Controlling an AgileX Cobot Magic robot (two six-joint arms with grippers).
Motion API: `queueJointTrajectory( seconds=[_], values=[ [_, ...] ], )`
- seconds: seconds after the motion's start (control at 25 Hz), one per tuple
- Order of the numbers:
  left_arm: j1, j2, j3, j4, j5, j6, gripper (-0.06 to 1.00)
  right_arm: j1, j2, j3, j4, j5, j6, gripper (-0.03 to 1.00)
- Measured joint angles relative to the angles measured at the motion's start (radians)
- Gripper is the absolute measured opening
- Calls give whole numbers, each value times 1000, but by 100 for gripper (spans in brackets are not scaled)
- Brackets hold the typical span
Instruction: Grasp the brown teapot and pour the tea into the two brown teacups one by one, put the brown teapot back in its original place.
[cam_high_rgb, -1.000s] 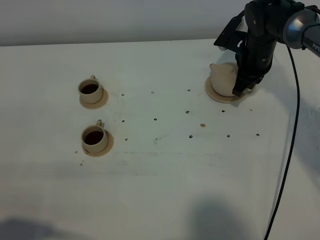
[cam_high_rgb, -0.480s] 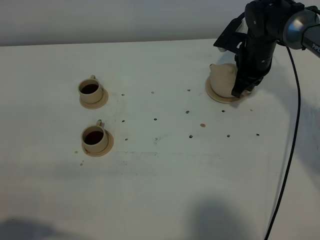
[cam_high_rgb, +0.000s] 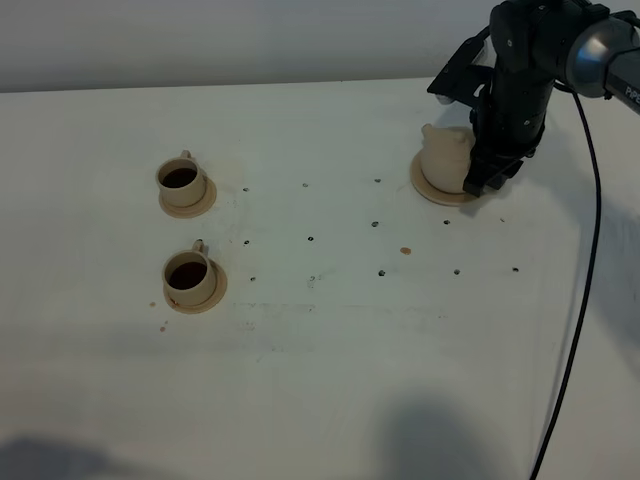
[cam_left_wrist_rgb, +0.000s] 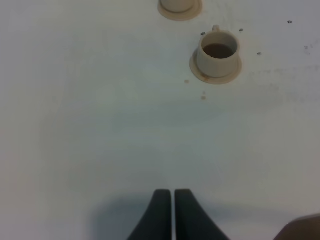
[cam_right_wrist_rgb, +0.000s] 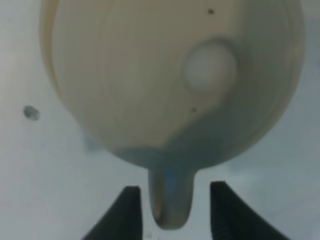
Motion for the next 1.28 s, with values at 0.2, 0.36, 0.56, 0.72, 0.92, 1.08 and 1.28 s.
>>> queueJointTrajectory(
  seconds=[0.2, 0.36, 0.56, 0.72, 0.92, 1.08, 1.28],
  values=[
    [0, 0, 0, 0, 0, 0, -2, 0, -10, 0, 1, -1, 1, 37],
    [0, 0, 0, 0, 0, 0, -2, 0, -35, 0, 2, 0, 18, 37],
    [0, 0, 0, 0, 0, 0, -2, 0, -150, 0, 6, -1, 32, 37],
    [0, 0, 0, 0, 0, 0, -2, -2, -250, 0, 56, -38, 54, 37],
    [0, 0, 0, 0, 0, 0, -2, -45, -365, 0, 218, -99, 68, 37],
    [0, 0, 0, 0, 0, 0, -2, -105, -460, 0, 284, -94, 68, 35],
    [0, 0, 0, 0, 0, 0, -2, -154, -569, 1, 303, -49, 72, 34]
  ],
)
